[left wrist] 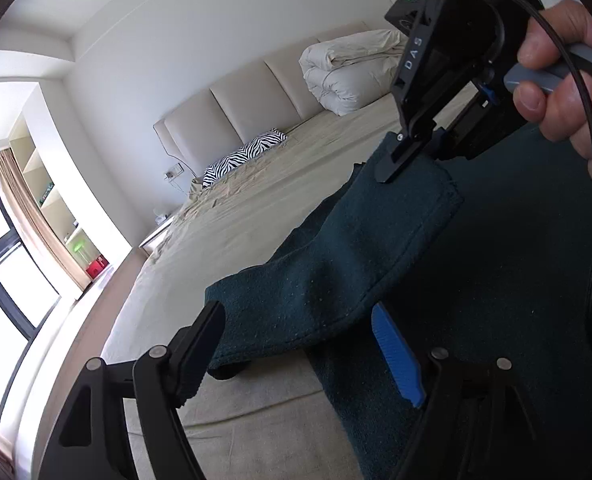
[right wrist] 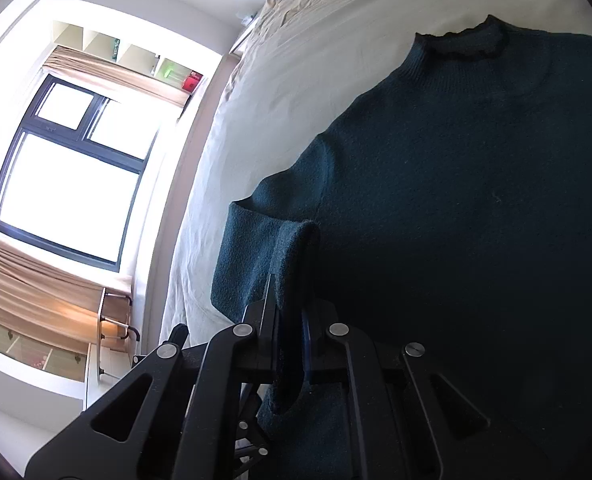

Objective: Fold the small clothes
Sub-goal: 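Carry the sleeve across the sweater body with the left gripper, then lower the sleeve onto the sweater body and open the left gripper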

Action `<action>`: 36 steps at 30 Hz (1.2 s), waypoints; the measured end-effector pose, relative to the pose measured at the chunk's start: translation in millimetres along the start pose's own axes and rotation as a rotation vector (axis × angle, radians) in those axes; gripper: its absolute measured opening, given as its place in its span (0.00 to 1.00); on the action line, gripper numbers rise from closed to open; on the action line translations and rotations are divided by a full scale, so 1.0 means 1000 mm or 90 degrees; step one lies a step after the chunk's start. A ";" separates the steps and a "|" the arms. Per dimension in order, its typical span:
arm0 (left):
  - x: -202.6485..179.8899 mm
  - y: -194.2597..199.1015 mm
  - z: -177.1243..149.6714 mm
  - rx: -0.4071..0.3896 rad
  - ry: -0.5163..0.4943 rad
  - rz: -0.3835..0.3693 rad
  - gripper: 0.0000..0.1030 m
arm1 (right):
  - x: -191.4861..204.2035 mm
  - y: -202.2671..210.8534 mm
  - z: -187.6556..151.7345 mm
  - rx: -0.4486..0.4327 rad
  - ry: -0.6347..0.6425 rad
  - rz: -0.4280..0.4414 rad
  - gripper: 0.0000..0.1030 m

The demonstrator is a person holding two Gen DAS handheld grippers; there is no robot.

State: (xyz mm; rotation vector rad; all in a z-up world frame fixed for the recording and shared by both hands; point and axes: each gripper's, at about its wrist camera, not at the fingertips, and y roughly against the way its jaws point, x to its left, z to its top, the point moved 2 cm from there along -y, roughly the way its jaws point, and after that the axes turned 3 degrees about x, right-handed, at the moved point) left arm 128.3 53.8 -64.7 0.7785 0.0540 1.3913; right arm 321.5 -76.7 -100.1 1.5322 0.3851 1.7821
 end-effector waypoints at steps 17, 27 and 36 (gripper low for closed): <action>0.140 -0.065 0.007 0.067 0.493 -0.316 0.25 | -0.174 0.098 0.042 -0.118 -0.114 -0.185 0.07; 0.113 -0.114 0.016 0.111 0.522 -0.383 0.25 | -0.195 0.114 0.052 -0.126 -0.106 -0.238 0.07; 0.113 -0.133 0.015 0.134 0.539 -0.391 0.25 | -0.202 0.109 0.051 -0.127 -0.109 -0.248 0.07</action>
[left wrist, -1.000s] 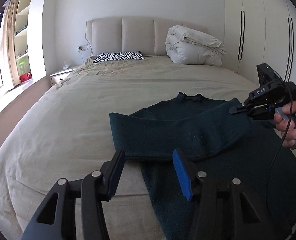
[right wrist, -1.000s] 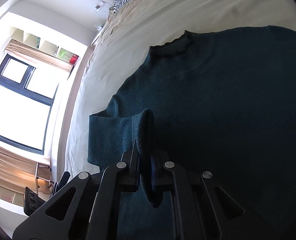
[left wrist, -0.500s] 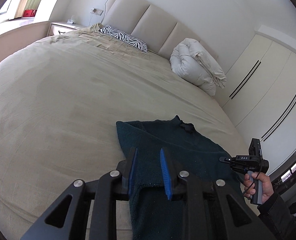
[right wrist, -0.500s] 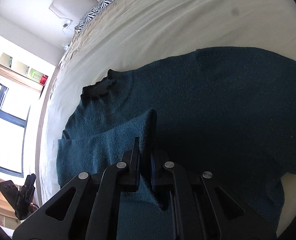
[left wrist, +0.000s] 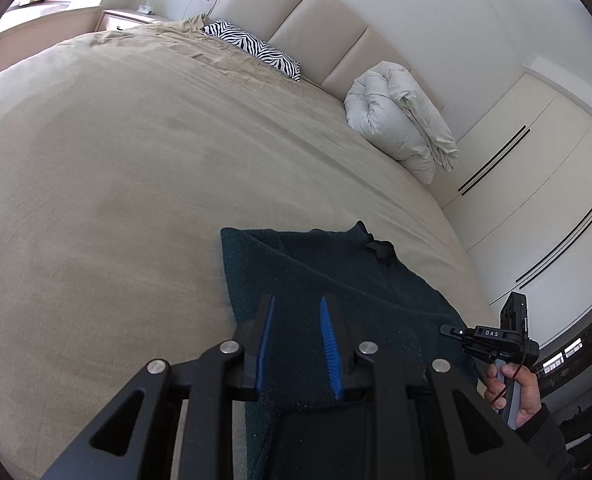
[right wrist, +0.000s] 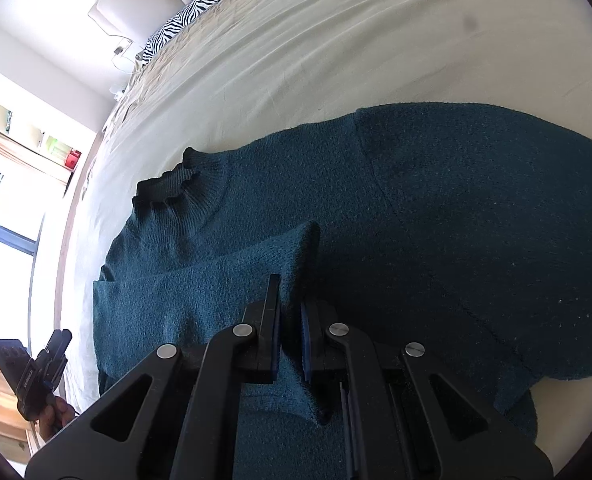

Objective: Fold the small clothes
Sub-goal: 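Lower the sleeve onto the sweater body and open the left gripper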

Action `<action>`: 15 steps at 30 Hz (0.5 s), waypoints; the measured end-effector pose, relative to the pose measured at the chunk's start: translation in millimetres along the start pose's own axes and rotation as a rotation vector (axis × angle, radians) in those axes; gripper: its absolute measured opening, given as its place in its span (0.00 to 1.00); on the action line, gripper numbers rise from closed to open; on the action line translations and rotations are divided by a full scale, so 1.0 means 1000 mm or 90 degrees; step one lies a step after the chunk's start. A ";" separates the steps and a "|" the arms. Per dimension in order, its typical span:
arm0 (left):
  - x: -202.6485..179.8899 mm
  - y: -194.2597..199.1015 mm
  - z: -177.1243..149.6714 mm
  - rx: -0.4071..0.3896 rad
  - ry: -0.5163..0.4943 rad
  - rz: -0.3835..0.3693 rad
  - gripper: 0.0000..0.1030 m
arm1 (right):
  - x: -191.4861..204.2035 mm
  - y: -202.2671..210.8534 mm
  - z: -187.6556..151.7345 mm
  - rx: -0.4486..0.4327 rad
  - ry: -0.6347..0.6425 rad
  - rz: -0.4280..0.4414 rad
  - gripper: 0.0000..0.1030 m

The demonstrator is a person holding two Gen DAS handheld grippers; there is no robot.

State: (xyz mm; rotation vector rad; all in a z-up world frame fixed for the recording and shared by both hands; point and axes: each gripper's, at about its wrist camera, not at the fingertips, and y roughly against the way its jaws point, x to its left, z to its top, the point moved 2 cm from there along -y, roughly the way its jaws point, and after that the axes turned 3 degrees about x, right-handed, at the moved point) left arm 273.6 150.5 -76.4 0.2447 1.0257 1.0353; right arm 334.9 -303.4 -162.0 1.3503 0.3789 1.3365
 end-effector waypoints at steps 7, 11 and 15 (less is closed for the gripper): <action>0.004 -0.021 0.012 0.017 0.022 -0.027 0.25 | -0.005 -0.008 -0.001 0.002 -0.017 0.005 0.07; 0.017 -0.050 0.023 0.046 0.042 -0.024 0.24 | -0.012 -0.012 -0.002 0.007 -0.030 0.025 0.07; 0.037 -0.083 0.030 0.084 0.063 0.001 0.18 | -0.017 -0.015 -0.003 0.008 -0.032 0.045 0.07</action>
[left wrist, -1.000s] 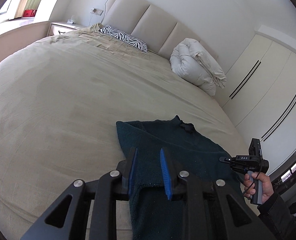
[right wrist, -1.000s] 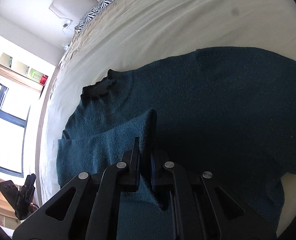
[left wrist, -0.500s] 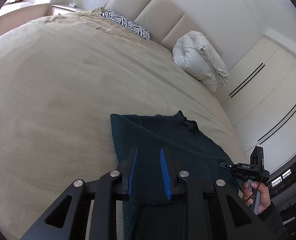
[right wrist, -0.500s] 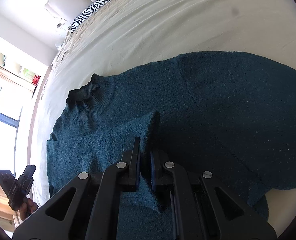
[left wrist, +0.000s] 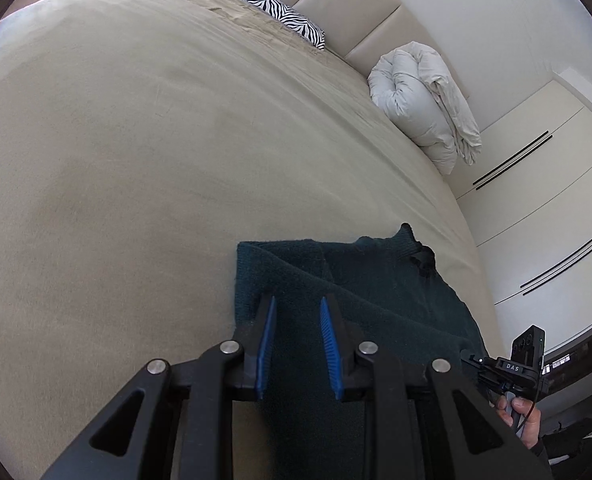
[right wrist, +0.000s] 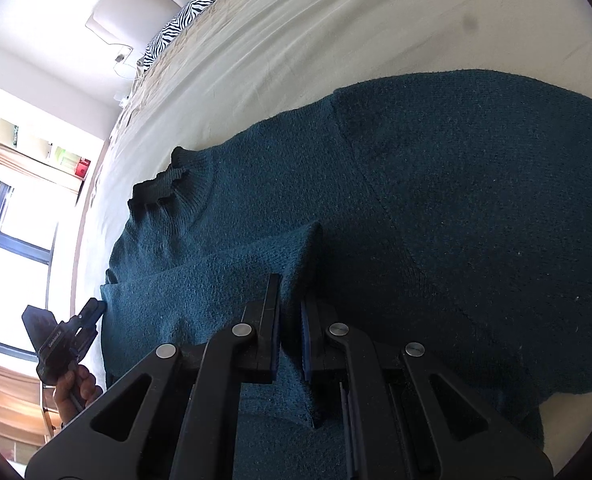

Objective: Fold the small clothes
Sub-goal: 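Lower the sleeve onto the sweater body and open the left gripper, then grasp the other sleeve cuff with the right gripper and lift it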

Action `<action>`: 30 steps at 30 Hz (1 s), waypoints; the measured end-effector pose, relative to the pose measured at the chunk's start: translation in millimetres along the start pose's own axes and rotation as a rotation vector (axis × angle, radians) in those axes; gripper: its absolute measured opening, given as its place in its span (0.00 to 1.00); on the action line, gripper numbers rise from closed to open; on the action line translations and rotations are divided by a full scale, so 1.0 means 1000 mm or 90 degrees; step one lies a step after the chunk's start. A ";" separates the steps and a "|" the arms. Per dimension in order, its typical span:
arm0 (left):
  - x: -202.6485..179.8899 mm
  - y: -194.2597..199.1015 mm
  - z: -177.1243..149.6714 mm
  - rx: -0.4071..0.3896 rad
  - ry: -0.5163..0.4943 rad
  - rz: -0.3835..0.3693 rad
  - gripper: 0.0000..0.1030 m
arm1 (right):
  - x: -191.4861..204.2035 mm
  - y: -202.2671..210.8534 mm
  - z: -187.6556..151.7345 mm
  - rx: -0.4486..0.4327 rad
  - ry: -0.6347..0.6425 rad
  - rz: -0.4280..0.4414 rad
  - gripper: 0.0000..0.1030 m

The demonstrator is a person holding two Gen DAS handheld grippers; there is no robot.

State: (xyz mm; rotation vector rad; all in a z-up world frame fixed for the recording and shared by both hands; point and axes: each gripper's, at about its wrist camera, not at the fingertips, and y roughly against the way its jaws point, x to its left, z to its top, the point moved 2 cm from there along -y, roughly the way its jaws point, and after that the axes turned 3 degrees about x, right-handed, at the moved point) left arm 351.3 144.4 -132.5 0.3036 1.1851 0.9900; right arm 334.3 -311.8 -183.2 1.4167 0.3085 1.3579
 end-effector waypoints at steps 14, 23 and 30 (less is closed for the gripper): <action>-0.027 0.018 -0.050 0.020 -0.117 0.052 0.13 | -0.010 0.010 -0.014 -0.007 -0.038 0.026 0.10; -0.042 0.036 -0.088 0.018 -0.198 0.104 0.15 | -0.013 0.031 -0.051 -0.021 -0.014 0.004 0.10; -0.071 0.064 -0.121 -0.017 -0.243 0.118 0.41 | -0.025 0.069 -0.086 -0.047 -0.010 -0.004 0.15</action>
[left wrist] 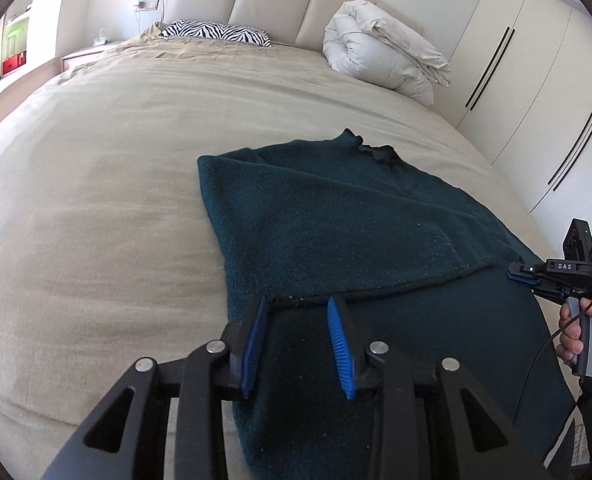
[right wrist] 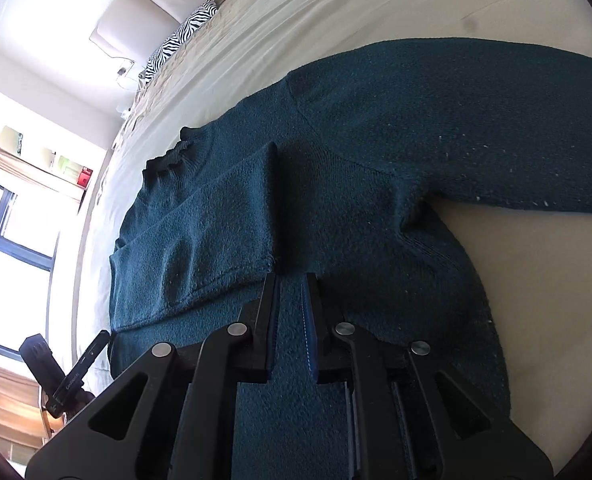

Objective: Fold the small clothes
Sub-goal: 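Grasp the other sleeve cuff with the right gripper and lift it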

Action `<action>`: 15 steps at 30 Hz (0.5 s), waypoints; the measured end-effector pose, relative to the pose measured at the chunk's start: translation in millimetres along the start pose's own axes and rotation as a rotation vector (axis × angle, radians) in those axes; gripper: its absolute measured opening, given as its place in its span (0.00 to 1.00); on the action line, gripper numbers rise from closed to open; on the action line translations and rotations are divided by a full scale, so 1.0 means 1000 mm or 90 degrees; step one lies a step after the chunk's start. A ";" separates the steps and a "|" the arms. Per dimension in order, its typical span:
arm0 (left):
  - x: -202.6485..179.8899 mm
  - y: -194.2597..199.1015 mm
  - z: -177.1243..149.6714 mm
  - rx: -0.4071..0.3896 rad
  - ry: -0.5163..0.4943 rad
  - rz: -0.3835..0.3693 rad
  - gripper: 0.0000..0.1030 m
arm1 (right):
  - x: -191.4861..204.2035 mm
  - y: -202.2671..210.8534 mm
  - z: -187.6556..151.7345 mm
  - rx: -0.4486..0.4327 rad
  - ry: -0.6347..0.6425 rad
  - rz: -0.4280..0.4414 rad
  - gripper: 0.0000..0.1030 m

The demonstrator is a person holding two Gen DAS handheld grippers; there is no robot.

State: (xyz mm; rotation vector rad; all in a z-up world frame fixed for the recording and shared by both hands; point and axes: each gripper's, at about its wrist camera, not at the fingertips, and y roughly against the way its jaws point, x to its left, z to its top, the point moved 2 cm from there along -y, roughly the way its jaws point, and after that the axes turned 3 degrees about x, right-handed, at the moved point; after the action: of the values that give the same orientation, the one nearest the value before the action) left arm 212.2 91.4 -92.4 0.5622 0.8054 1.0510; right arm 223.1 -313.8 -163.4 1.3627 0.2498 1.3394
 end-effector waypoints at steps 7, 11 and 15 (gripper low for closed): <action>-0.065 0.025 -0.015 -0.035 -0.022 -0.071 0.68 | -0.082 0.103 -0.028 -0.144 -0.087 0.005 0.56; -0.088 0.012 -0.019 -0.004 0.033 -0.137 0.68 | -0.163 0.151 -0.037 -0.208 -0.227 0.018 0.56; -0.102 0.003 -0.017 0.017 0.075 -0.175 0.68 | -0.241 0.181 -0.044 -0.268 -0.366 0.049 0.56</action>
State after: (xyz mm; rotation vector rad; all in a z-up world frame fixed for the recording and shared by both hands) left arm 169.7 -0.2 -69.3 0.4003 0.9713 0.8261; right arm 14.8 -535.4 -165.2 1.3358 -0.4524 0.9365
